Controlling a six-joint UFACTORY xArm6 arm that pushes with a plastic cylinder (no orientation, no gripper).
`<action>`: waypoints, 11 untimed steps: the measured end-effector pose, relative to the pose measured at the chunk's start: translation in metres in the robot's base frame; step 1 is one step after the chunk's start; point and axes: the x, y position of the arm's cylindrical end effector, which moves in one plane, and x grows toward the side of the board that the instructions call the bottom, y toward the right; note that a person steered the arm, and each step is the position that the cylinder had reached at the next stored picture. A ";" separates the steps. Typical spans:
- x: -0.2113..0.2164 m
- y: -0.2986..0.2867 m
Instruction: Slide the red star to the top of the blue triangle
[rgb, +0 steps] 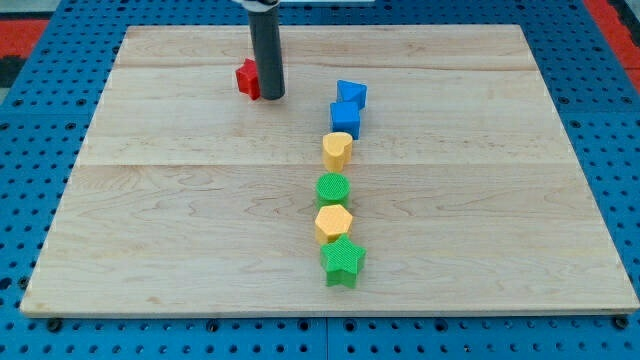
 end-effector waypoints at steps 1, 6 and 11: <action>0.041 -0.071; -0.035 -0.041; -0.043 0.024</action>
